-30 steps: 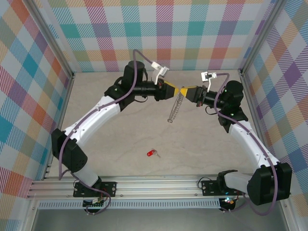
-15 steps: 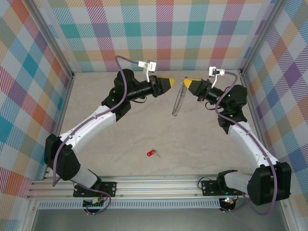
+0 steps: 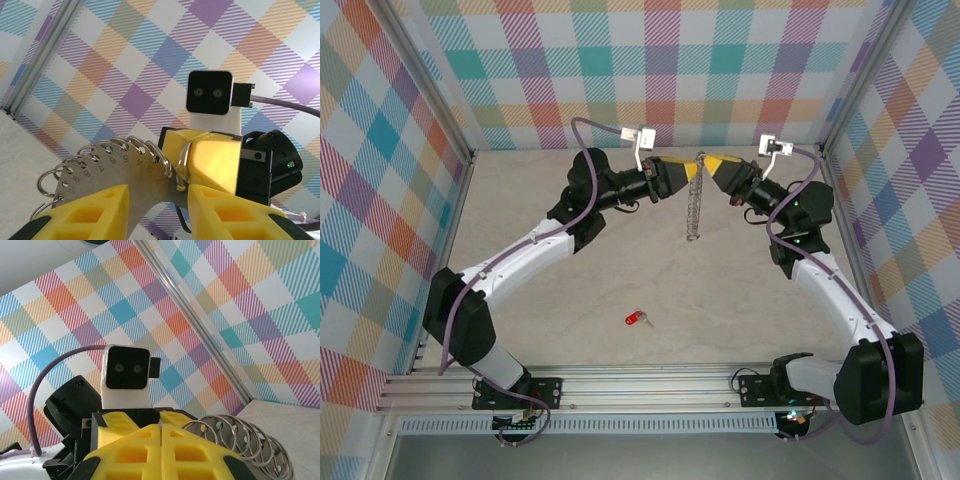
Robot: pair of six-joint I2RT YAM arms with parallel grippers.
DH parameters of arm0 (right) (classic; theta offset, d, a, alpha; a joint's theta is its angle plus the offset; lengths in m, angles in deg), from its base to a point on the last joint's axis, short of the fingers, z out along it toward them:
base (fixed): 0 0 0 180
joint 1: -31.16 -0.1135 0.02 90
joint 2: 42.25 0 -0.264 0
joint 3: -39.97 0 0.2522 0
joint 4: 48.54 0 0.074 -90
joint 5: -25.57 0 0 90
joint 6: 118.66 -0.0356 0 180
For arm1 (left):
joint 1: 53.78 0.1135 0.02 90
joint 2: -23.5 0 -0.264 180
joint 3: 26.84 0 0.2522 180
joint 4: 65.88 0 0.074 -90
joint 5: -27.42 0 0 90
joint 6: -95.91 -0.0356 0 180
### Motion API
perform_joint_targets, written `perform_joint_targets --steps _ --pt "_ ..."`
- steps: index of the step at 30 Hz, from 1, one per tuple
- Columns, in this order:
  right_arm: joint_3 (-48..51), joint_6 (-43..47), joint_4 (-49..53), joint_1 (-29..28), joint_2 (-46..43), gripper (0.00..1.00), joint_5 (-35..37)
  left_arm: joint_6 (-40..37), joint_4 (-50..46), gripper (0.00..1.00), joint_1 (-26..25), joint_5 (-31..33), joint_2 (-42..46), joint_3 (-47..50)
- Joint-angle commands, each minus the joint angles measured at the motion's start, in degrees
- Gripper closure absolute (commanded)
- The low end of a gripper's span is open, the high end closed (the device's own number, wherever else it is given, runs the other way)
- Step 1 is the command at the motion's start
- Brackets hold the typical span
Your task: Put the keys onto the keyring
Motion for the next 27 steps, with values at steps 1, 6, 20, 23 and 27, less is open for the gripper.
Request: perform_joint_targets --steps 1,6,20,23,27 --pt "0.2 -1.0 -4.5 -0.6 0.1 1.0 1.1 0.8 3.5 0.64 -0.8 -1.1 -0.3 -2.6" --pt "0.5 -0.9 -4.3 -0.7 0.2 1.0 1.1 0.8 4.5 0.64 -1.0 -0.8 -0.3 -2.7" --pt "1.0 -1.5 -5.0 -0.7 0.6 1.0 0.8 1.3 7.6 0.64 -1.1 0.6 0.5 -1.8" --pt "1.0 -1.7 -5.3 -0.7 0.7 1.0 0.7 1.6 7.5 0.64 -1.1 0.3 0.0 -2.2" --pt "0.9 -1.9 -5.4 -0.7 0.7 1.0 0.6 1.6 7.2 0.64 -1.2 0.2 -0.7 -2.8"
